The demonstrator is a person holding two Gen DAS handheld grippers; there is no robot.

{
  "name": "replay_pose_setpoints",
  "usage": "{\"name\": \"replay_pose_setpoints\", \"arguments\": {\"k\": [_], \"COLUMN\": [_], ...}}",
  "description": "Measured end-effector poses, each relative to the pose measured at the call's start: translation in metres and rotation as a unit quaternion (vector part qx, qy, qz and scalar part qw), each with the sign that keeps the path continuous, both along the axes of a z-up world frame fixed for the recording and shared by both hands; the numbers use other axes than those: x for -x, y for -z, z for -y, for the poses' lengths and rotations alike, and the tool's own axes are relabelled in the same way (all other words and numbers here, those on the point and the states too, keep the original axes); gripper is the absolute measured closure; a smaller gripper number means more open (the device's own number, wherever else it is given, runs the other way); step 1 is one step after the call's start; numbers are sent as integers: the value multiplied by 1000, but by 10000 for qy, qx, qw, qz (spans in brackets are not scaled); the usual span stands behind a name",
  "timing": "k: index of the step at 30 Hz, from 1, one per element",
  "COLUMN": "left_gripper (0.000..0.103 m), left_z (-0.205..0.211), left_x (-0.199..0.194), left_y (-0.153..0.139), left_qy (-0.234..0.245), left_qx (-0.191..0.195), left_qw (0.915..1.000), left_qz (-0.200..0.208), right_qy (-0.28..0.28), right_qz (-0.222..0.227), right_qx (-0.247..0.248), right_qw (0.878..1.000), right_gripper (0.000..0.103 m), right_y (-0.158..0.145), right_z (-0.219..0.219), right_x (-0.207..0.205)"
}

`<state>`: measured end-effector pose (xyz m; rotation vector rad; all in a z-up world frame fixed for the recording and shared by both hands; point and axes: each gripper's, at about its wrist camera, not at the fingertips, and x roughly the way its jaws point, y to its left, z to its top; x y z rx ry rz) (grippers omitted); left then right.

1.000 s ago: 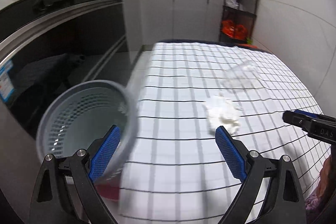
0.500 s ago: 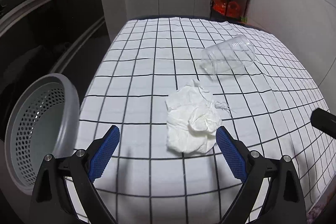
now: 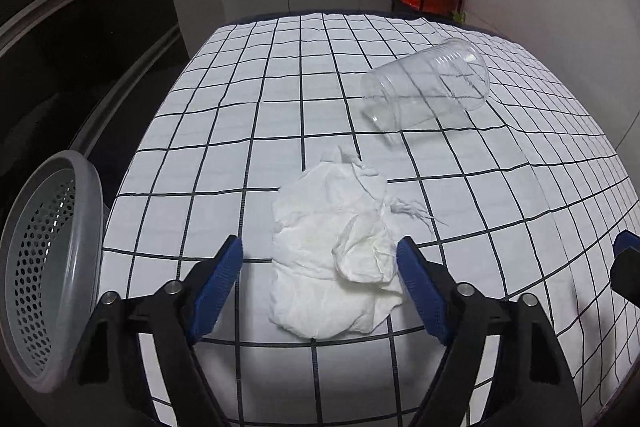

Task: Collect trash
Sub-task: 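Lower the left gripper onto the white tissue and close it, then lift the tissue with the left gripper while the right gripper grasps the clear cup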

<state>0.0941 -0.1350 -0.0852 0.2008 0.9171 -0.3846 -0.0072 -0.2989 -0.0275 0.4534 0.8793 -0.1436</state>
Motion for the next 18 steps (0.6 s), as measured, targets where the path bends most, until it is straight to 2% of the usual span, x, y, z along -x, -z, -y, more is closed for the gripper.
{"name": "replay_pose_setpoints", "arguments": {"k": [2, 3, 5, 7, 11, 16, 18], "left_gripper": [48, 52, 74, 84, 86, 87, 87], "left_z": [0, 0, -2, -3, -14, -36, -45], "left_x": [-2, -3, -4, -5, -3, 0, 2], "left_y": [2, 2, 1, -1, -14, -44, -57], "left_qy": [29, 47, 104, 126, 47, -92, -98], "left_qx": [68, 110, 201, 202, 253, 162, 108], "left_qw": [9999, 9998, 9996, 9995, 9996, 9996, 9992], "left_qz": [-95, -126, -181, -188, -101, 210, 365], "right_qy": [4, 5, 10, 15, 6, 62, 71], "right_qz": [-34, -50, -75, -83, -59, 5, 41], "right_qx": [1, 6, 12, -10, -11, -65, -33], "right_qw": [10000, 10000, 10000, 10000, 10000, 10000, 10000], "right_gripper": [49, 49, 49, 49, 49, 49, 45], "right_y": [2, 3, 5, 7, 7, 4, 2], "right_z": [0, 0, -1, -1, -1, 1, -1], "right_x": [-2, -3, -6, -9, -19, -41, -53]}}
